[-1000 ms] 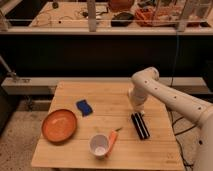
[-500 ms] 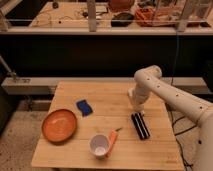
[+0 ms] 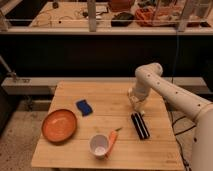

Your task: Place the bottle in the ceramic bowl

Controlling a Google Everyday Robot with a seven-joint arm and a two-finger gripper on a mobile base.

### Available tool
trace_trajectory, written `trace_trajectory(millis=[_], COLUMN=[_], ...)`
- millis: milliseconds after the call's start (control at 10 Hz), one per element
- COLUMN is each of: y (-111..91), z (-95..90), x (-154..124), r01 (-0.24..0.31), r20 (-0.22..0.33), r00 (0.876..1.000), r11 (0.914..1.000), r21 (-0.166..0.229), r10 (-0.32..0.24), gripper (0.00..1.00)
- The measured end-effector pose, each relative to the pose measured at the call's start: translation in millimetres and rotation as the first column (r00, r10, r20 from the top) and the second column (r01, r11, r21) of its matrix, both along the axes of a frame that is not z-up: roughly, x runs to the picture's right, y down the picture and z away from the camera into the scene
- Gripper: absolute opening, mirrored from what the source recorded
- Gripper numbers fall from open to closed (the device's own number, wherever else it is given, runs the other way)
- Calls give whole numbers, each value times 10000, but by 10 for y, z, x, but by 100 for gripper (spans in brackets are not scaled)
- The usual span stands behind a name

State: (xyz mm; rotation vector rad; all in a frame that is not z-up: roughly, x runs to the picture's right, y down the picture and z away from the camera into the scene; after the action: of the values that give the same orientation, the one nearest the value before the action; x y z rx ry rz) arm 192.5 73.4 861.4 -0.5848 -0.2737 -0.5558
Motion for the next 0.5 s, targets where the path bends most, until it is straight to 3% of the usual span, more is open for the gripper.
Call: trace_trajectory(millis=[100, 300, 500], y=[-70, -159, -118], z=[-64, -128, -66], x=[-72, -174, -86], r01=[13, 11, -85], r20=[54, 71, -3], r00=[10000, 10000, 10000], r11=[10000, 10000, 10000], r21=[55, 57, -48], r10=[-13, -12, 85], gripper=[49, 46, 63])
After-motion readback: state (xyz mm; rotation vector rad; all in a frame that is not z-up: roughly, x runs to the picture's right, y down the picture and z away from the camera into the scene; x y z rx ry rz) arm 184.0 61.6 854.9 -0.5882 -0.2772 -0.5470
